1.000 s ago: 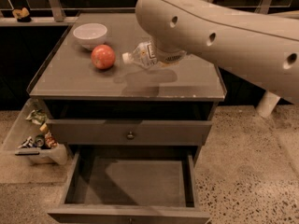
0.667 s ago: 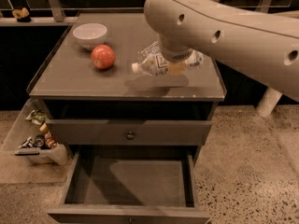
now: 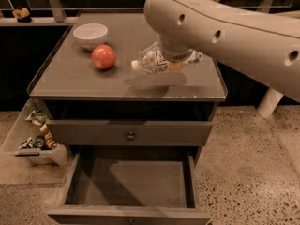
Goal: Pick water bottle from middle drawer and place on counter
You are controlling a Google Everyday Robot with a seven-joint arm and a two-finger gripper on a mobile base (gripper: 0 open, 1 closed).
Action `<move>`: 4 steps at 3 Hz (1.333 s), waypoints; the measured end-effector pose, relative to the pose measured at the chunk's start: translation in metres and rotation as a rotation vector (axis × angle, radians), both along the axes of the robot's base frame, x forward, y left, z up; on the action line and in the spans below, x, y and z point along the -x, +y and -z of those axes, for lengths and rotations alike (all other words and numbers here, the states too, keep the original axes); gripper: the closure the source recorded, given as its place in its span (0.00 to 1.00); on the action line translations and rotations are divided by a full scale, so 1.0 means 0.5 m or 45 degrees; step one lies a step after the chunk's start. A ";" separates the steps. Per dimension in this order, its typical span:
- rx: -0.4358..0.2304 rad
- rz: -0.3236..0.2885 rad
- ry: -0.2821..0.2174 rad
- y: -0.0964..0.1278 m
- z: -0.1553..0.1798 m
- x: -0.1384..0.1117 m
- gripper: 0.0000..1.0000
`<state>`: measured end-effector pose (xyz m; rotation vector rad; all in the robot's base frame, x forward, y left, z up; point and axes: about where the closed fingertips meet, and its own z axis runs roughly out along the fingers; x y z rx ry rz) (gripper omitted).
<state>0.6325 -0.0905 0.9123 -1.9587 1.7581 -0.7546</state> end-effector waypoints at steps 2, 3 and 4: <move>0.000 0.000 0.000 0.000 0.000 0.000 0.05; 0.000 0.000 0.000 0.000 0.000 0.000 0.00; 0.000 0.000 0.000 0.000 0.000 0.000 0.00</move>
Offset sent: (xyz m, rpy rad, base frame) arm 0.0000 0.0000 0.0000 0.0000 0.0000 0.0000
